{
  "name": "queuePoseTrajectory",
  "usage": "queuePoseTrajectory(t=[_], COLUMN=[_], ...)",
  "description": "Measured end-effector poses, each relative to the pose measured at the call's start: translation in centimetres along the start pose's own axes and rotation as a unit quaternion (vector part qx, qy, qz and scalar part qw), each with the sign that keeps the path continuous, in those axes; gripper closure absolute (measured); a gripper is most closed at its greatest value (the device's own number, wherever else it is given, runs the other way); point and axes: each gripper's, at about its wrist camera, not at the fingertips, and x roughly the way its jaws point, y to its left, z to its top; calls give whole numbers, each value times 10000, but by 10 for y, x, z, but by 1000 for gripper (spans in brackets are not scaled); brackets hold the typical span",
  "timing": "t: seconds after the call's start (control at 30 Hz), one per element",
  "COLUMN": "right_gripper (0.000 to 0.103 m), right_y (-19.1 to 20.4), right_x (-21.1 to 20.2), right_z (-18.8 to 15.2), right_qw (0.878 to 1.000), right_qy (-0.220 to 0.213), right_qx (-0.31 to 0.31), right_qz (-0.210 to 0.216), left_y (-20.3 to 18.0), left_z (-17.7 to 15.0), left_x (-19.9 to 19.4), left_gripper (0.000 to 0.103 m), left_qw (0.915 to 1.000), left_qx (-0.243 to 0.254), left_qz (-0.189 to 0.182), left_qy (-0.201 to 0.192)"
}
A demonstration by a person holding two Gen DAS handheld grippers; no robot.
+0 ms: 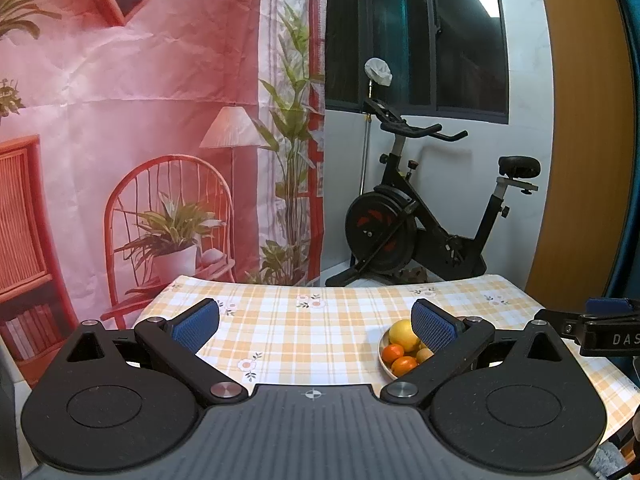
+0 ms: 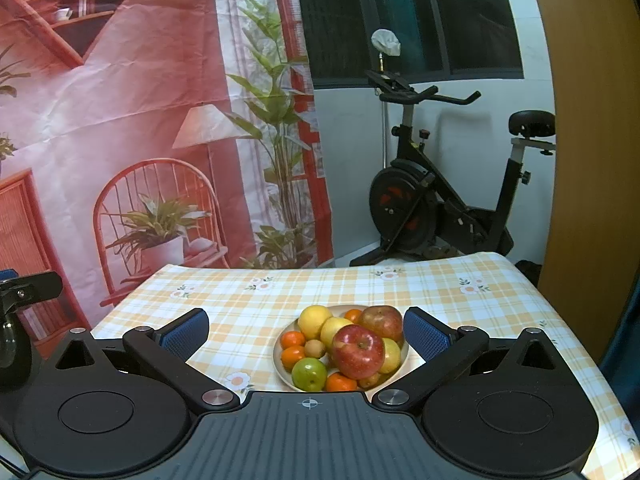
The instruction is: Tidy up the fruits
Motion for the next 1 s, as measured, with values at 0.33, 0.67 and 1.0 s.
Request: queuePoseTrajectory(t=[0.33,0.67,1.0], right_gripper=[0,0,0], right_y=[-1,-1,1], right_x=[1,0,4], right_z=[-1,0,-9], right_qw=[10000,10000,10000], right_qy=[11,12,48], right_qx=[15,18,11], right_qz=[-4,-3,11], left_y=[-1,-2,-2], left_z=[0,1,1], left_x=[-1,-2,-4], left_gripper=[0,0,0], left_qw=[10000,10000,10000], left_qx=[8,-5,-30], left_qz=[-1,-11,-37], left_qy=[-5,-30,-50])
